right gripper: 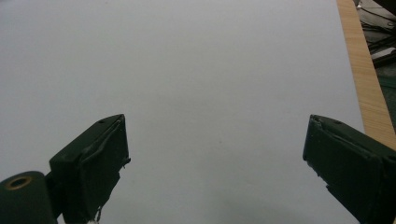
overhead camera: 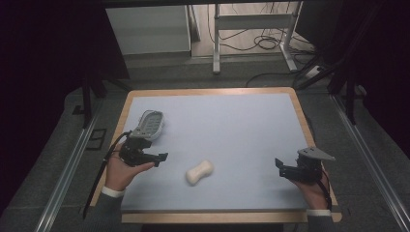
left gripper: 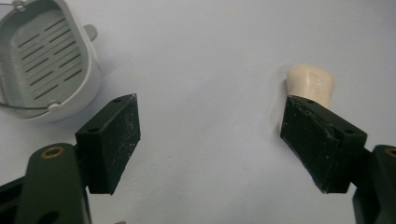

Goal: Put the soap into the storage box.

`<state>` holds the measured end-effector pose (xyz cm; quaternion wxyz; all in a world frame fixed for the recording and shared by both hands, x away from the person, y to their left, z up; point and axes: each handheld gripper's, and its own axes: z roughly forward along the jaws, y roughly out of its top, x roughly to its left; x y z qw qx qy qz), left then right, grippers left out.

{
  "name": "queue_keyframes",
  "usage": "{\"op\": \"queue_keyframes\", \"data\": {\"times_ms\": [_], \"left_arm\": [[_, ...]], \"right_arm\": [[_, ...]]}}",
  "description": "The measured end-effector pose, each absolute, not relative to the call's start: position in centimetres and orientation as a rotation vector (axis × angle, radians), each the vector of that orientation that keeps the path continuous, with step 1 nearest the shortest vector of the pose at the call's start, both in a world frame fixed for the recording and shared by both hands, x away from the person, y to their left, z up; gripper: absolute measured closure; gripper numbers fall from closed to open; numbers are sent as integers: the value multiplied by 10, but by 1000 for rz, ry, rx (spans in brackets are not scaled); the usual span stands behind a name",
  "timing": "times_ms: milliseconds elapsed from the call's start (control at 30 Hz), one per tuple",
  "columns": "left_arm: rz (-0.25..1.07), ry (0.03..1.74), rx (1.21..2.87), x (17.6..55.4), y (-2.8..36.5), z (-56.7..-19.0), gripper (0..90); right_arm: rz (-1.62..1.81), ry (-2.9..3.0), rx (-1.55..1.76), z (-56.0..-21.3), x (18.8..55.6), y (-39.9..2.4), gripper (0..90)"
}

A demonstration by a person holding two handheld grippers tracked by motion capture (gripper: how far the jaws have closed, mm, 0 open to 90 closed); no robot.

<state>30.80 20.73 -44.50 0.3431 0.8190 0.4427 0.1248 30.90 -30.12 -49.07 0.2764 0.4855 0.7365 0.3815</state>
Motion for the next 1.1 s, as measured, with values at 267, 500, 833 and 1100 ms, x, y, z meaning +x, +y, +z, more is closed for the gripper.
{"op": "queue_keyframes", "data": {"times_ms": [267,500,833,1100], "left_arm": [[308,1116,2187,311,193,-450,200],[295,1073,2230,312,181,-449,195],[263,984,2305,313,147,-453,192],[241,958,2345,316,129,-462,195]], "right_arm": [[1002,1979,1305,-492,309,-301,66],[1006,1992,1298,-492,309,-300,65],[1015,2005,1299,-493,309,-300,66],[1002,2004,1309,-495,310,-302,66]]}}
